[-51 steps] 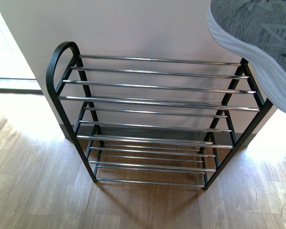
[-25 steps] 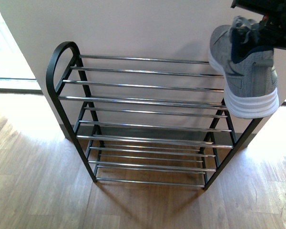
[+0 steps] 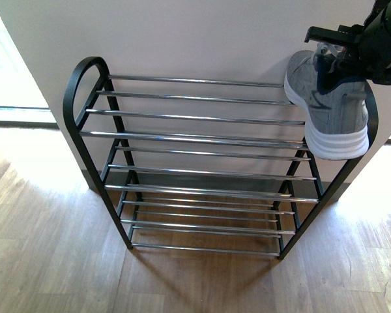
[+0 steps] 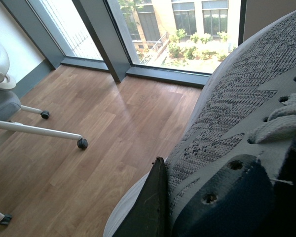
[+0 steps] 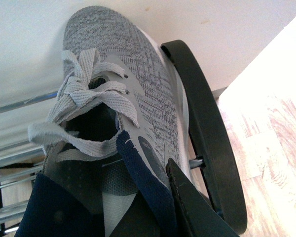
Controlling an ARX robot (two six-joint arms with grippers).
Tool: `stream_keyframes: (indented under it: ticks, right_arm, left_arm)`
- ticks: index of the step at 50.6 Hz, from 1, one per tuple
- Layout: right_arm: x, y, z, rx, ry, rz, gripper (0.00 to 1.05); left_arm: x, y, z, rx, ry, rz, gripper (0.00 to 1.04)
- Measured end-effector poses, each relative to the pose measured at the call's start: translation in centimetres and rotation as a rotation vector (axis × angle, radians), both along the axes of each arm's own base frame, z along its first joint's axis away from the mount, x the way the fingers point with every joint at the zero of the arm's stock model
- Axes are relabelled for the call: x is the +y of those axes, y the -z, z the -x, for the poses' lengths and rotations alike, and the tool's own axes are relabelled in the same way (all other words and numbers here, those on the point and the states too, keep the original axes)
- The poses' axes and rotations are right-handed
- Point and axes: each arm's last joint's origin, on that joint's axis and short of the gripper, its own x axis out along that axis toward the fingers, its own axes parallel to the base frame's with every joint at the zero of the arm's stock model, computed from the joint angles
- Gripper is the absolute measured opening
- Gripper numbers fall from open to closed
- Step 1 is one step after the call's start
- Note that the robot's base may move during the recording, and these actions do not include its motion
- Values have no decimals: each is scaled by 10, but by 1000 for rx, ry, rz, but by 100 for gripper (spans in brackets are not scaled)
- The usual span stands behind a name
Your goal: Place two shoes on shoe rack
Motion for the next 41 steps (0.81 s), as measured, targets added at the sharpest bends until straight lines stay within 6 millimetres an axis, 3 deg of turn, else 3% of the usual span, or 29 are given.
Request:
stream_keyframes:
  ticks: [17, 23, 33, 41]
  right_arm:
    - [-24, 10, -24, -3, 40, 27, 2]
    - [-23, 8, -26, -9, -15, 3, 28]
    - [-24, -9, -33, 66, -169, -33, 58]
    - [-30, -21, -19, 186, -337, 41, 84]
  left_arm:
    - [0, 0, 0, 0, 0, 0, 2]
    - [0, 0, 0, 0, 0, 0, 2]
    - [0, 0, 0, 0, 0, 0, 2]
    - [0, 0, 0, 0, 0, 0, 2]
